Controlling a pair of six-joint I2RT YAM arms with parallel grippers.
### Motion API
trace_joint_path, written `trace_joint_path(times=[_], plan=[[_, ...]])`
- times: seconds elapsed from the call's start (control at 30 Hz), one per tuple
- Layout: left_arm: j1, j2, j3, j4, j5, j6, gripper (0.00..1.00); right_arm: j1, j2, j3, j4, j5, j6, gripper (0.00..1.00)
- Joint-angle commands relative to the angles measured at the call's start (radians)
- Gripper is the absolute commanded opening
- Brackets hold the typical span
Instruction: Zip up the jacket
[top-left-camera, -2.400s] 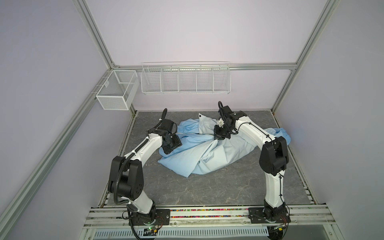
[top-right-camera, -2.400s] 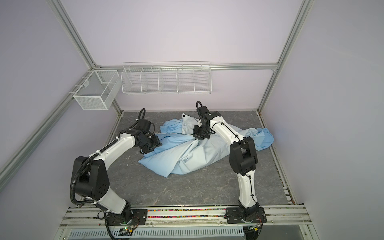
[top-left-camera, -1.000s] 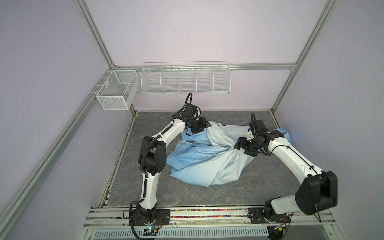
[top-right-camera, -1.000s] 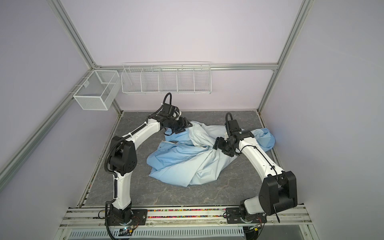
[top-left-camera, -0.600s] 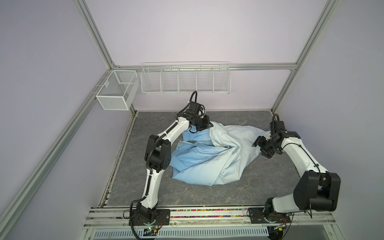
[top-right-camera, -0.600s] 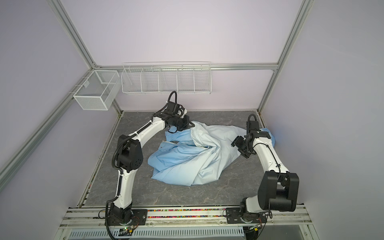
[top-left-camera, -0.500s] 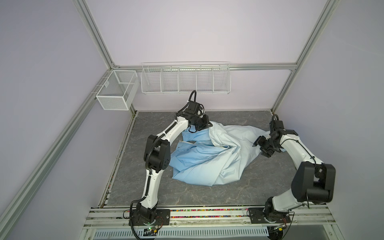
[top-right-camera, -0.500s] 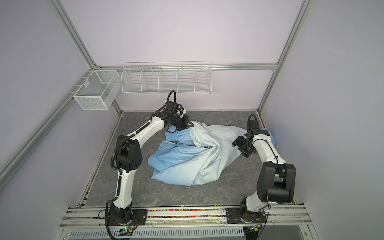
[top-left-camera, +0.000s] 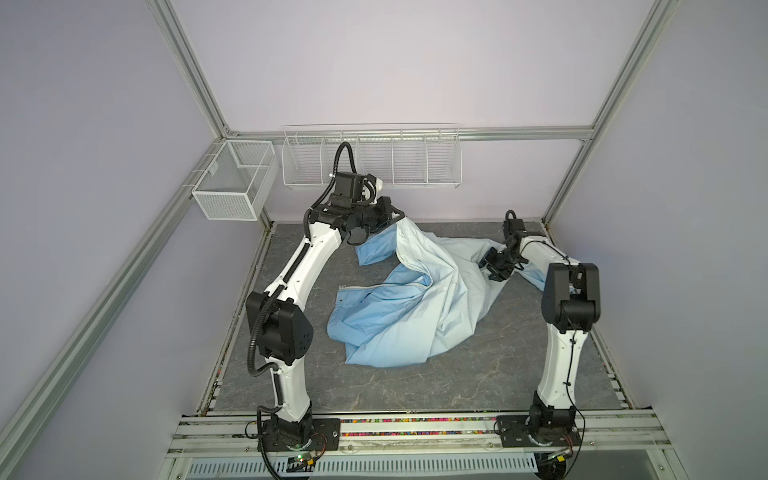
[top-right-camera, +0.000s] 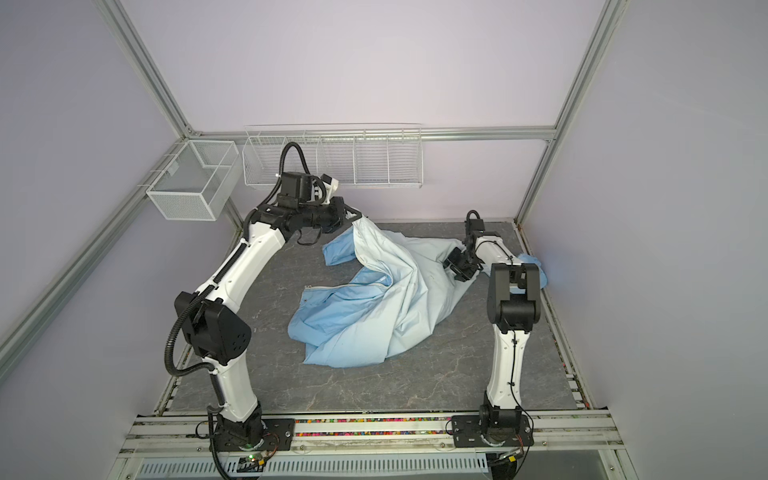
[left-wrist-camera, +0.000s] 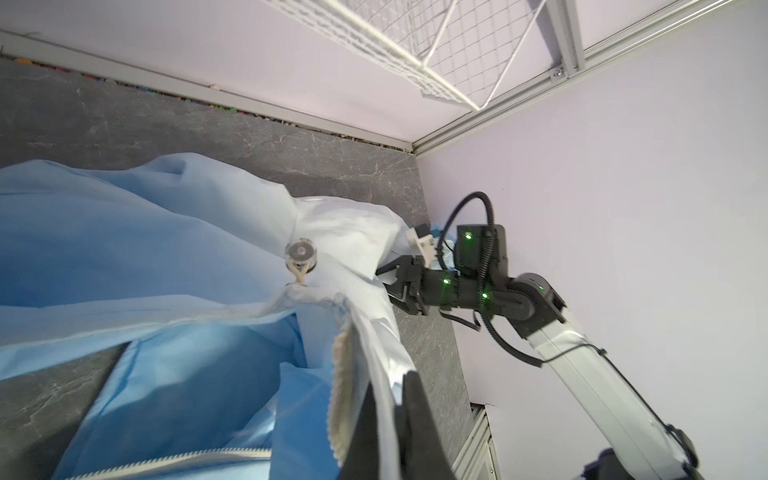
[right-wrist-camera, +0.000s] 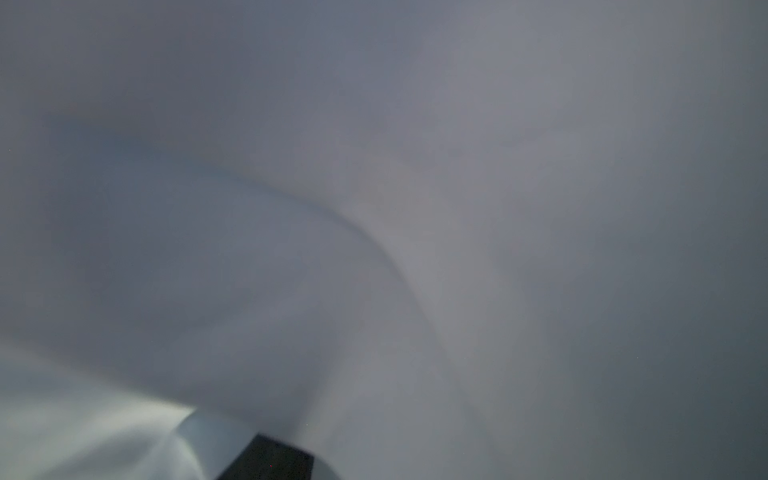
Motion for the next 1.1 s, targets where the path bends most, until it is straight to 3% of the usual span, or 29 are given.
trace_joint_path(times=[0.0, 0.13, 0.2, 0.33, 0.5, 0.83, 0.87, 0.93, 1.0, 1.07], plan=[[-0.003, -0.006, 0.054, -0.02, 0.038, 0.027, 0.0, 0.09, 0.137, 0.194, 0.016, -0.151, 0.078, 0.55], [-0.004, -0.001, 0.104, -0.024, 0.041, 0.035, 0.0, 0.175, 0.294, 0.542, -0.1, -0.213, 0.075, 0.56], [-0.005, 0.012, 0.132, -0.03, 0.041, 0.036, 0.0, 0.185, 0.297, 0.595, -0.124, -0.23, 0.085, 0.58], [-0.024, 0.051, 0.209, -0.047, 0.04, 0.036, 0.0, 0.164, 0.119, 0.4, -0.043, -0.215, 0.076, 0.67], [-0.071, 0.115, 0.3, -0.084, 0.043, 0.052, 0.0, 0.084, -0.174, 0.106, 0.014, -0.185, 0.036, 0.7], [-0.206, 0.314, 0.426, -0.16, 0.074, 0.079, 0.0, 0.087, -0.643, -0.28, -0.009, -0.128, -0.112, 0.67], [-0.22, 0.333, 0.434, -0.165, 0.082, 0.082, 0.03, 0.094, -0.686, -0.315, -0.01, -0.104, -0.115, 0.67], [-0.257, 0.372, 0.471, -0.215, 0.074, 0.107, 0.17, 0.095, -0.754, -0.381, -0.012, -0.06, -0.102, 0.67], [-0.291, 0.399, 0.517, -0.312, 0.0, 0.152, 0.42, 0.087, -0.813, -0.428, -0.016, -0.014, -0.088, 0.68], [-0.303, 0.379, 0.504, -0.367, -0.08, 0.178, 0.52, 0.081, -0.862, -0.45, -0.026, 0.029, -0.083, 0.71]])
